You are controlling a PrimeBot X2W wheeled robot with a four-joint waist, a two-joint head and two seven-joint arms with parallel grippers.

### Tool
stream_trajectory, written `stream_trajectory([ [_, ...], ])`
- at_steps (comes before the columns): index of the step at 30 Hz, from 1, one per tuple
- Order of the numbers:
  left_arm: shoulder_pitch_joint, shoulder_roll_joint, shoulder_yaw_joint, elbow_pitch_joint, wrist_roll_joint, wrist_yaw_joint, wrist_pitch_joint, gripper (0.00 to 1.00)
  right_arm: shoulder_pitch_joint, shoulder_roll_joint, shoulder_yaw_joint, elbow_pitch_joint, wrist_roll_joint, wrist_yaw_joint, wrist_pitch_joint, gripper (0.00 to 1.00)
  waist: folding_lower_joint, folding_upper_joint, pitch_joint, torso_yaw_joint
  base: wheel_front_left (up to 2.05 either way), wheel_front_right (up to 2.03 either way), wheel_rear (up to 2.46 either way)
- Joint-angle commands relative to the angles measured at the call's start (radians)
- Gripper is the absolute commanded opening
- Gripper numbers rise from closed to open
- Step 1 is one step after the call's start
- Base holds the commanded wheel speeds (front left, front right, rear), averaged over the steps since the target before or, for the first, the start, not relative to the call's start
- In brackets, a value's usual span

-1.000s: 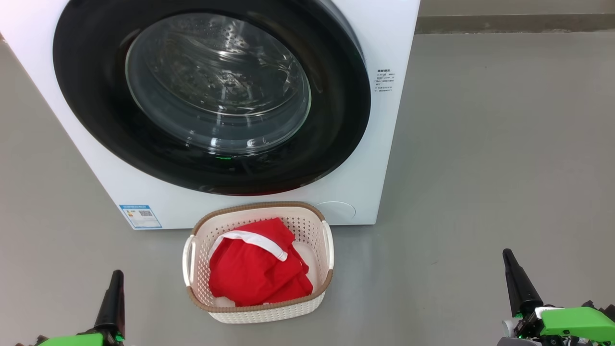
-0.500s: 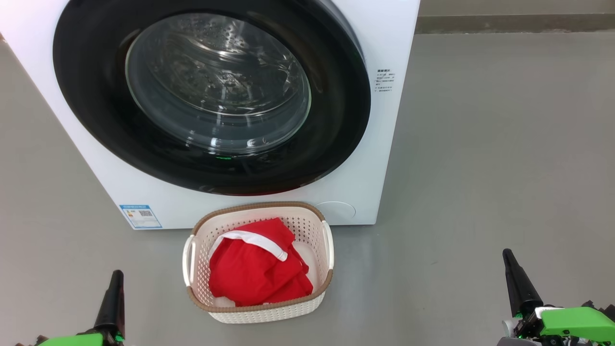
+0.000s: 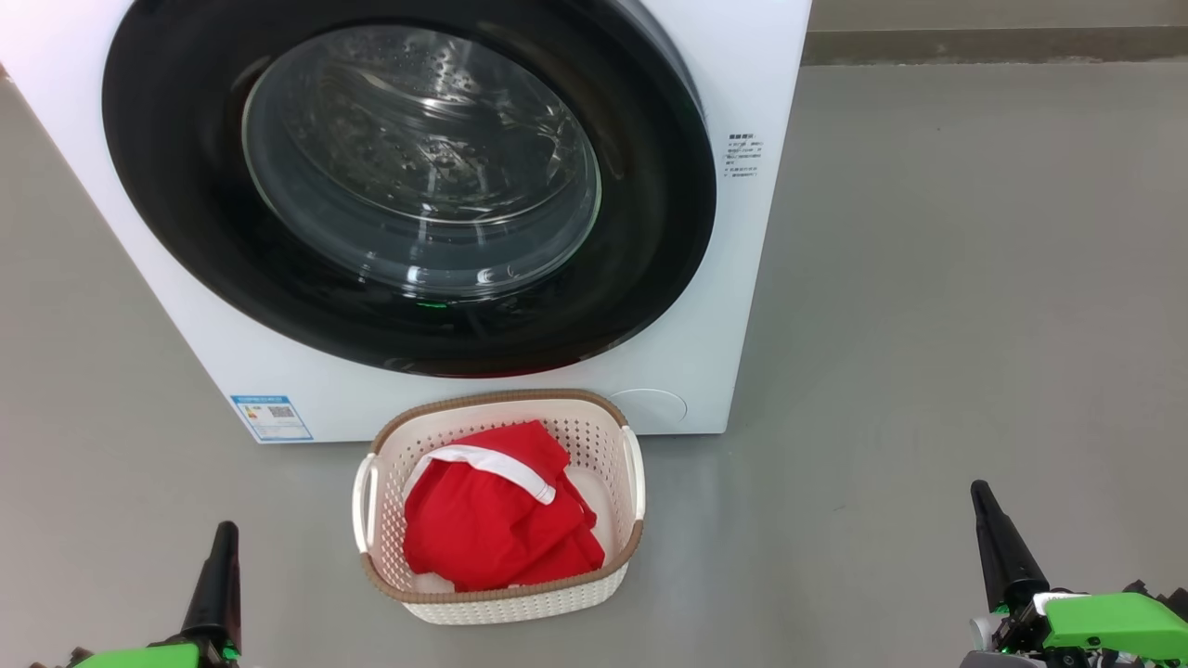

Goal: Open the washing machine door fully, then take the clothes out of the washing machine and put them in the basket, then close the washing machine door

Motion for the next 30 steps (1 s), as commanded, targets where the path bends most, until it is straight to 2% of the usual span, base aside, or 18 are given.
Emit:
stream_trajectory([
  [1,-0.039,0.014,0.034,-0.020,0.000,-0.003,0.007,0.00,-0.046,-0.003,0.022,-0.025,0.004,-0.001,0.008,0.00,0.0000,0.0000,0.000,0.000,0.00,0.00,0.00],
  [30,-0.039,0.014,0.034,-0.020,0.000,-0.003,0.008,0.00,-0.046,-0.003,0.022,-0.025,0.003,-0.001,0.008,0.00,0.0000,0.0000,0.000,0.000,0.00,0.00,0.00],
])
